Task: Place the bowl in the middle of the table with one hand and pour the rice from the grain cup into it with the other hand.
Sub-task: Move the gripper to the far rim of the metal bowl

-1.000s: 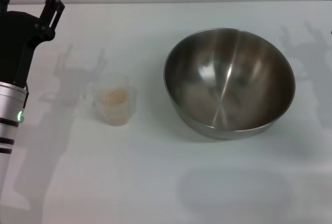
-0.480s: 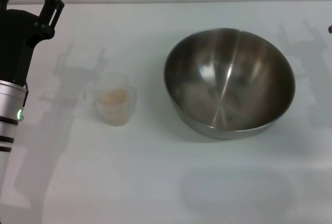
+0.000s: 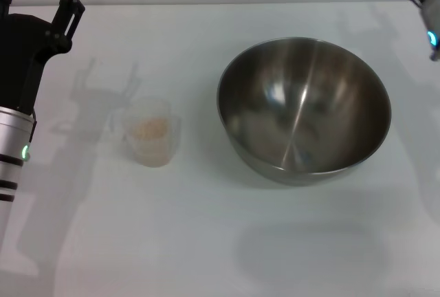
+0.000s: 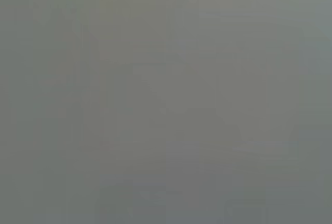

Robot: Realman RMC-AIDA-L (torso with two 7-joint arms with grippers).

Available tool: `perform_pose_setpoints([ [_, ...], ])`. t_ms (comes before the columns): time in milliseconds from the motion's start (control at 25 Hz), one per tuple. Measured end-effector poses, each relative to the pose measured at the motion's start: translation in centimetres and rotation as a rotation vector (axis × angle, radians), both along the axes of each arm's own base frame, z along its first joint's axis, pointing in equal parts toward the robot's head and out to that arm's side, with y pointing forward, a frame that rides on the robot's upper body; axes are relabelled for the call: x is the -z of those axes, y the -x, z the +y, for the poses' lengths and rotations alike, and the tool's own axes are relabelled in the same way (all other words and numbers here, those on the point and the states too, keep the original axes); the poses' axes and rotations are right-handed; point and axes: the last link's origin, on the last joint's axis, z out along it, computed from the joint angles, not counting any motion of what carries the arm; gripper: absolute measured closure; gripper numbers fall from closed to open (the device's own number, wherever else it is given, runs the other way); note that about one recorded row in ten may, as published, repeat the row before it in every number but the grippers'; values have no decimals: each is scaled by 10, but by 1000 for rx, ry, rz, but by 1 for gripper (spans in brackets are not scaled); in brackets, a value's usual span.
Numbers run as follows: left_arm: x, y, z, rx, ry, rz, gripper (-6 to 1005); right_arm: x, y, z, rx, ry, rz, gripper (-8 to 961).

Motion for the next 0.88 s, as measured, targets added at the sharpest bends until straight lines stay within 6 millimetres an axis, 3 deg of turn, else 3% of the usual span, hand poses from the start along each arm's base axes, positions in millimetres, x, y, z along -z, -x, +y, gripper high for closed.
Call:
perform_pose_setpoints([
  [40,0,0,0,-1,-1,0,168,3,13,4,38,82,13,332],
  [280,-1,1,-1,-3,-3,0,168,-1,41,10,190,338,4,332],
  [480,-5,5,-2,-18,-21,-8,168,-27,62,0,335,548,-60,332],
  [520,-6,7,-2,-24,-25,-12,168,-41,68,-5,399,623,-91,332],
  [560,-6,7,-2,-24,-25,-12,168,-41,68,-5,399,623,-91,332],
  [640,-8,11,-4,-37,-29,-31,168,-63,72,-11,502,720,-123,332],
  [880,-10,13,-5,-44,-32,-59,168,-75,64,-15,622,862,-171,335],
])
